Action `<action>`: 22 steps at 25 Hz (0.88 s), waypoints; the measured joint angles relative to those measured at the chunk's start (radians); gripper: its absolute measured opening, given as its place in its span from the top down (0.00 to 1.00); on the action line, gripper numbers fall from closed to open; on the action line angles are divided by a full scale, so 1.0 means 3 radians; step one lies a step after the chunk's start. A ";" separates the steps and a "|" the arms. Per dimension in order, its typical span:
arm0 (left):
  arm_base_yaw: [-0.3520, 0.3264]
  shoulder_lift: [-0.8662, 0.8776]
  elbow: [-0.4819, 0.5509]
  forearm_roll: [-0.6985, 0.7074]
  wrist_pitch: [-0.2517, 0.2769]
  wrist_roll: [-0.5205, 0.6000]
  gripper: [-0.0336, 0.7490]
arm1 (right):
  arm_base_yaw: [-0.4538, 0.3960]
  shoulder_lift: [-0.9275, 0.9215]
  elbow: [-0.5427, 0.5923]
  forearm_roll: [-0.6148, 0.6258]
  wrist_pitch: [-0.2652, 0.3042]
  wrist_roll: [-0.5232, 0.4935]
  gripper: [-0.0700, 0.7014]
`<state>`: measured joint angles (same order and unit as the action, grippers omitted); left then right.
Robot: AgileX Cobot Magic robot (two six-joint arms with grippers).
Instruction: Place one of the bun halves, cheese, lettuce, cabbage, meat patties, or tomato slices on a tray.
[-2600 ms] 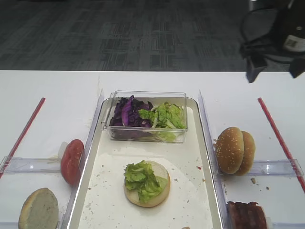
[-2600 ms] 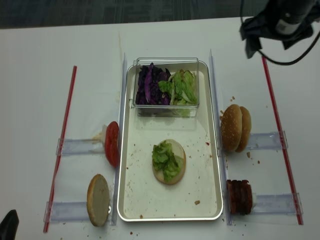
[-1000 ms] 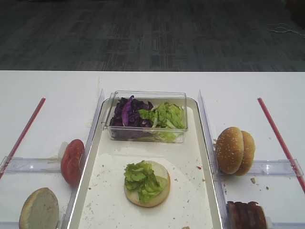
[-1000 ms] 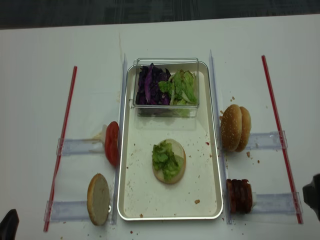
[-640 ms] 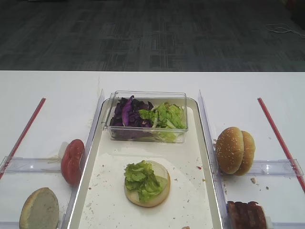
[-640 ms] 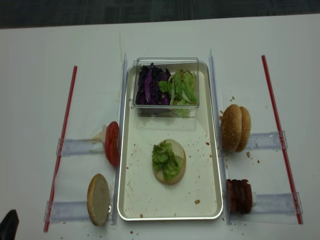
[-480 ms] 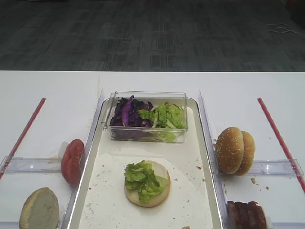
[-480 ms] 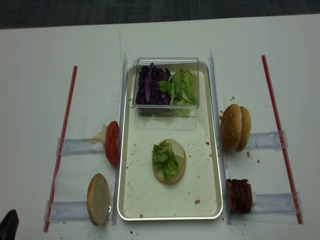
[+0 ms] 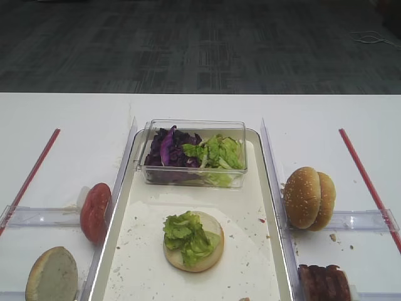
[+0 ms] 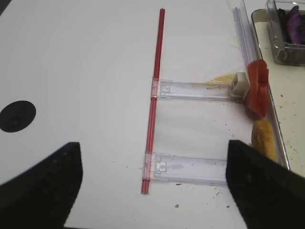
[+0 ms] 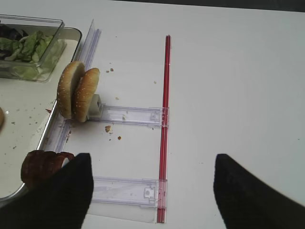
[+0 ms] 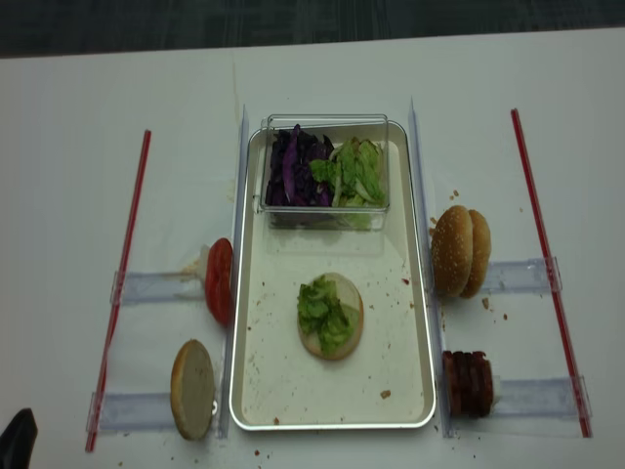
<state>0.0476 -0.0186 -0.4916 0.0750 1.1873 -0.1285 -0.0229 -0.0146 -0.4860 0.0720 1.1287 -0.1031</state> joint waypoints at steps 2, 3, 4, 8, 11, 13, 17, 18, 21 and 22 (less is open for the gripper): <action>0.0000 0.0000 0.0000 0.0000 0.0000 0.0000 0.19 | -0.0008 0.0000 0.0000 -0.0006 -0.0007 0.0000 0.18; 0.0000 0.0000 0.0000 0.0000 0.0000 0.0000 0.19 | -0.0008 0.0000 0.0000 -0.0006 -0.0013 0.0000 0.18; 0.0000 0.0000 0.0000 0.0000 0.0000 0.0000 0.19 | -0.0008 0.0000 0.0000 -0.0013 -0.0013 0.0000 0.18; 0.0000 0.0000 0.0000 0.0000 0.0000 0.0000 0.19 | -0.0010 0.0000 0.0000 -0.0017 -0.0013 0.0000 0.18; 0.0000 0.0000 0.0000 0.0000 0.0000 0.0000 0.19 | -0.0010 0.0000 0.0000 -0.0017 -0.0013 0.0000 0.18; 0.0000 0.0000 0.0000 0.0000 0.0000 0.0000 0.19 | -0.0010 0.0000 0.0000 -0.0017 -0.0013 0.0000 0.18; 0.0000 0.0000 0.0000 0.0000 0.0000 0.0000 0.19 | -0.0010 0.0000 0.0000 -0.0020 -0.0013 0.0000 0.18; 0.0000 0.0000 0.0000 0.0000 0.0000 0.0000 0.19 | -0.0010 0.0000 0.0000 -0.0020 -0.0013 0.0000 0.18; 0.0000 0.0000 0.0000 0.0000 0.0000 0.0000 0.19 | -0.0010 0.0000 0.0000 -0.0020 -0.0013 0.0000 0.18; 0.0000 0.0000 0.0000 0.0000 0.0000 0.0000 0.19 | -0.0010 0.0000 0.0000 -0.0020 -0.0013 0.0000 0.18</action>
<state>0.0476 -0.0186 -0.4916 0.0750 1.1873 -0.1285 -0.0259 -0.0146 -0.4860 0.0660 1.1247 -0.1031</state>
